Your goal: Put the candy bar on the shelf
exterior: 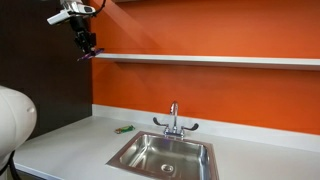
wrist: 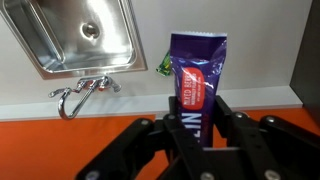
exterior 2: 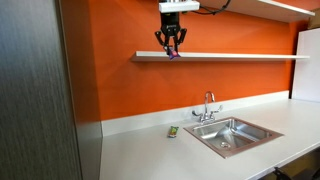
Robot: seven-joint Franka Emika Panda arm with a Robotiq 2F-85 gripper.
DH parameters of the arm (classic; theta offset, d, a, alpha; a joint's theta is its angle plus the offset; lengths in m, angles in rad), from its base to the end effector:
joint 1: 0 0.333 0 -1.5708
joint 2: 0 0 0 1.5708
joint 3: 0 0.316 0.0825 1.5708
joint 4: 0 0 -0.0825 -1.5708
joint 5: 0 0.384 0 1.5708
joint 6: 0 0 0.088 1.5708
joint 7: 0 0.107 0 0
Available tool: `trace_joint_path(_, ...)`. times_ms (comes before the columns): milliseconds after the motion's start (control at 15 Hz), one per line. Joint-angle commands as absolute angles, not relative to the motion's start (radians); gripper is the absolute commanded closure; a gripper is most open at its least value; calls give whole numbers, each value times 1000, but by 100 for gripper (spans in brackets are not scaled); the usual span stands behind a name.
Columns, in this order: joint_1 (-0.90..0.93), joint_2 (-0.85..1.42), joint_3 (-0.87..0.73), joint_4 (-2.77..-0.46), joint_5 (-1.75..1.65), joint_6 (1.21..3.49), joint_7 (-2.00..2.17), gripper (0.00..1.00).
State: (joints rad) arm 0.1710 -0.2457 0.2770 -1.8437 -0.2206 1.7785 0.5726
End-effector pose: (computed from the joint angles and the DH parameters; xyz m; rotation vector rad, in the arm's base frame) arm 0.4498 0.2135 0.6403 2.9404 -0.1466 0.4267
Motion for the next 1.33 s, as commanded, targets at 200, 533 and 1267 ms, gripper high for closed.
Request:
trace_joint_path(200, 145, -147, 257, -1670, -272, 1703, 524, 88)
trace_joint_path(533, 133, -106, 210, -1610, -254, 1709, 473, 88)
trace_joint_path(1267, 147, 28, 165, -1434, -268, 1672, 403, 88)
